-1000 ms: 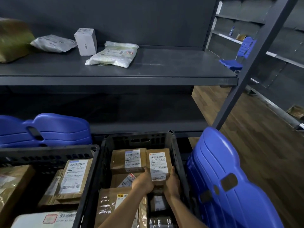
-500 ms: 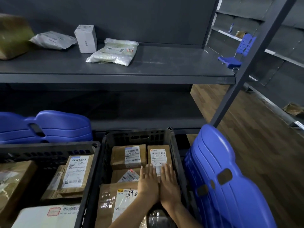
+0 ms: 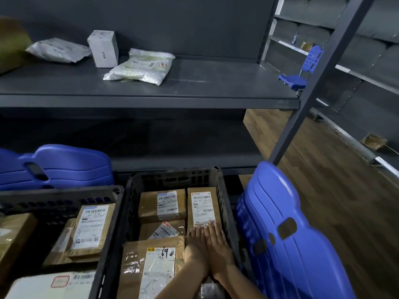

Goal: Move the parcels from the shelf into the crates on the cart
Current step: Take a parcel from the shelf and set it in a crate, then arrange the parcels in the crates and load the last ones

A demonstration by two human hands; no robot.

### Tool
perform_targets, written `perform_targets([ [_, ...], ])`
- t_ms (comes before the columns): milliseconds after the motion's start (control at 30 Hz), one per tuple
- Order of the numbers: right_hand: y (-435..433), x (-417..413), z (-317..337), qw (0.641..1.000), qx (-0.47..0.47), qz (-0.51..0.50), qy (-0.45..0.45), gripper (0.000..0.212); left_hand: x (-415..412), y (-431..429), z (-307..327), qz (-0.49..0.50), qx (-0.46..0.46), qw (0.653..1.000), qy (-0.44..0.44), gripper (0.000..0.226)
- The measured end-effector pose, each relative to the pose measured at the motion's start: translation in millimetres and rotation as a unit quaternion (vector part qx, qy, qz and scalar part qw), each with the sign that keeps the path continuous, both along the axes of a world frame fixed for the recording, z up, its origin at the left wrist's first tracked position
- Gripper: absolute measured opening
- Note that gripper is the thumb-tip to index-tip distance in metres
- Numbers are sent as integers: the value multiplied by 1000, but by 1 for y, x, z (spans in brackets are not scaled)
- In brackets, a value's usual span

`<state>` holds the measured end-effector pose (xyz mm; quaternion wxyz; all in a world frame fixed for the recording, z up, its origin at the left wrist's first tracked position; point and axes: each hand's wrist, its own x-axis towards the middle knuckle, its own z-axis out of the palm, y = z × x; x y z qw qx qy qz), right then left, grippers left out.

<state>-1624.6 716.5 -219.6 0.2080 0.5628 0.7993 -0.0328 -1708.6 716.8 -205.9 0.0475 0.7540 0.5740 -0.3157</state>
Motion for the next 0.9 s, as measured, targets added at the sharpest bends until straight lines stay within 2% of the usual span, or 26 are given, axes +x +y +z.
perform_targets([
  [133,9,-1,-6,1000,7,2,15,61,1,7,3,16,-14,1000,-5,87],
  [333,9,2,-14,1000,26,4,3,63,-1,2,0,3,13,1000,-6,89],
  [467,7,3,1,1000,22,13,15,62,-3,-2,11,29,20,998,-49,83],
  [600,-4,2,36,997,34,59,23,61,-7,-10,36,56,49,993,-93,70],
  [767,3,-4,106,990,49,7,130,59,-26,-11,94,64,59,992,-86,70],
  [900,21,-19,158,980,76,34,179,63,-53,-4,149,69,92,990,-86,70],
])
